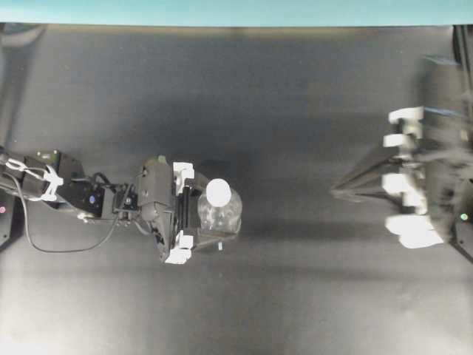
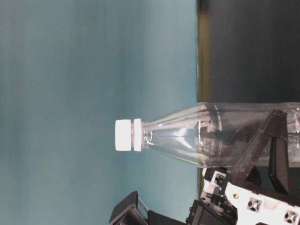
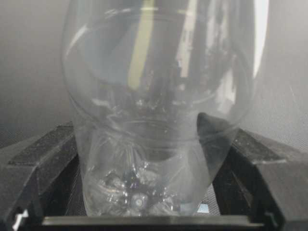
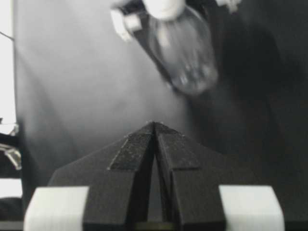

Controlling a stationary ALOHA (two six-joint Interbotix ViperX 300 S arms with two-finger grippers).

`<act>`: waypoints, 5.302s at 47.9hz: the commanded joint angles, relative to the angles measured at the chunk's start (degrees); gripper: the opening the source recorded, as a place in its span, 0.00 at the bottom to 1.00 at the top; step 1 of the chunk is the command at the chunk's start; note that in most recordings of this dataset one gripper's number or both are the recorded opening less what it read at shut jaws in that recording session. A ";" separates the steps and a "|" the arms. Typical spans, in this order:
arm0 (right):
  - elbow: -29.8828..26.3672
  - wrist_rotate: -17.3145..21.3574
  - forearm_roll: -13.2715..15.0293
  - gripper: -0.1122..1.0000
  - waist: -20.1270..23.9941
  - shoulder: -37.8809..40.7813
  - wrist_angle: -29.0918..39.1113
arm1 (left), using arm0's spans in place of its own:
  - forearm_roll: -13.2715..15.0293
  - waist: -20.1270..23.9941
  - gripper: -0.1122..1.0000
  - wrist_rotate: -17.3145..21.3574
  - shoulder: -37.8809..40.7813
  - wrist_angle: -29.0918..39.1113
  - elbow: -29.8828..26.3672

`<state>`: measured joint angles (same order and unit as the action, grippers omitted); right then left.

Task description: Open the bottle cap by holding the bottle with the left arm and twisting the cap with the right arm.

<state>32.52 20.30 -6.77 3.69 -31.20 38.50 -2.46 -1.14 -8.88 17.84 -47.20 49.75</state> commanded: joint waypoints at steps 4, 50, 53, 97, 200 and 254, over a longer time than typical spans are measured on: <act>-10.63 4.22 -0.35 0.10 0.35 5.89 9.05 | -0.18 -0.88 0.84 -0.18 0.53 0.97 0.35; -50.80 16.87 -8.96 0.86 -3.87 43.68 37.79 | -0.18 -1.41 0.84 -0.18 0.18 2.37 0.53; -51.33 16.96 -8.96 0.86 -3.69 44.56 37.79 | -0.18 -1.58 0.84 -0.18 0.09 2.46 0.44; -50.98 16.87 -7.47 0.53 -3.52 48.52 36.83 | -0.18 -1.67 0.84 -0.18 0.09 2.81 0.26; -55.90 -56.16 -2.64 0.44 -4.22 51.15 41.75 | -0.18 -2.29 0.84 -0.53 0.18 2.81 0.09; -69.35 10.99 0.44 0.80 -1.05 48.96 57.39 | -0.18 -1.32 0.84 -0.44 -0.53 5.45 0.26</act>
<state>-33.40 27.69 -6.33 2.72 17.75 93.69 -2.37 -2.11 -8.96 16.96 -43.15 49.57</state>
